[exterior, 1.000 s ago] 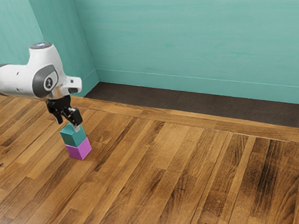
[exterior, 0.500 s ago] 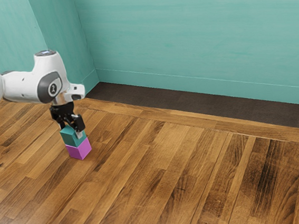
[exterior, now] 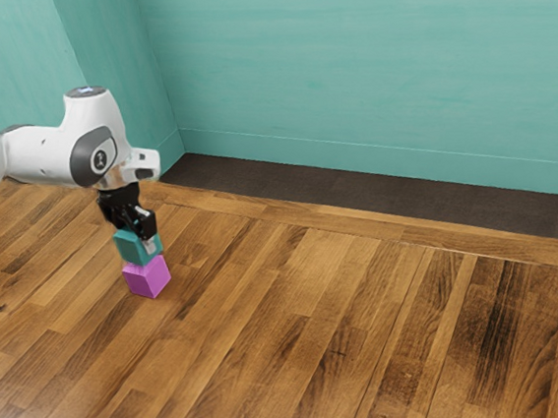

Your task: Pick up the blue block with one arm, and put the blue block on the table with one arm

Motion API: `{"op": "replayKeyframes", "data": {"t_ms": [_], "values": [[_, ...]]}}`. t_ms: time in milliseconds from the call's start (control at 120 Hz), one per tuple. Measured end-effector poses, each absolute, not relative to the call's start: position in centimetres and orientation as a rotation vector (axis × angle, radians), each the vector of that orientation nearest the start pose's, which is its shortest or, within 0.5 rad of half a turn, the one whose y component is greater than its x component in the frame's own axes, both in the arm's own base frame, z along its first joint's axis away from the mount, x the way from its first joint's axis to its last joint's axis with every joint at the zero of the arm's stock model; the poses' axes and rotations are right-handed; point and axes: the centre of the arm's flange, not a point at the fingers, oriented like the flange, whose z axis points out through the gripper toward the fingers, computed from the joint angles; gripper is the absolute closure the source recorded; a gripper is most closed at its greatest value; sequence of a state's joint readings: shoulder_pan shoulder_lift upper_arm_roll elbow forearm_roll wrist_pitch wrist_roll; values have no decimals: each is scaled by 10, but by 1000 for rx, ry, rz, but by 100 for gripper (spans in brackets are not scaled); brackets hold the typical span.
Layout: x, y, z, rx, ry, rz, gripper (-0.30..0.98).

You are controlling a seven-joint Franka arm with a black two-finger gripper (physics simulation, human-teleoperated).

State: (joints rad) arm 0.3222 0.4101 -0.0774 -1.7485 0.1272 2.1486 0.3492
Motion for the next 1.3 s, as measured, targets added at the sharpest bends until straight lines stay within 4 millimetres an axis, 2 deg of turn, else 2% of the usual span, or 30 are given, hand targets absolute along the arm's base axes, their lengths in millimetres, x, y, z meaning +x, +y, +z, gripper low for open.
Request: {"op": "replayKeyframes", "data": {"t_ms": [83,233,300,417,533,700,750,992,1025,1083,1125,1300], "values": [[634,157,353,-3053,276,15,35],[642,117,367,-3052,360,-16,36],[646,101,365,-3050,392,-14,36],[657,79,347,-3055,439,12,36],[662,76,326,-3066,443,51,36],[663,72,320,-3068,441,62,36],[663,71,320,-3072,441,61,28],[663,67,320,-3106,437,54,12],[663,68,326,-3105,435,43,10],[662,69,351,-3096,427,-1,8],[661,71,361,-3093,419,-13,6],[656,71,376,-3092,412,-2,3]]}}
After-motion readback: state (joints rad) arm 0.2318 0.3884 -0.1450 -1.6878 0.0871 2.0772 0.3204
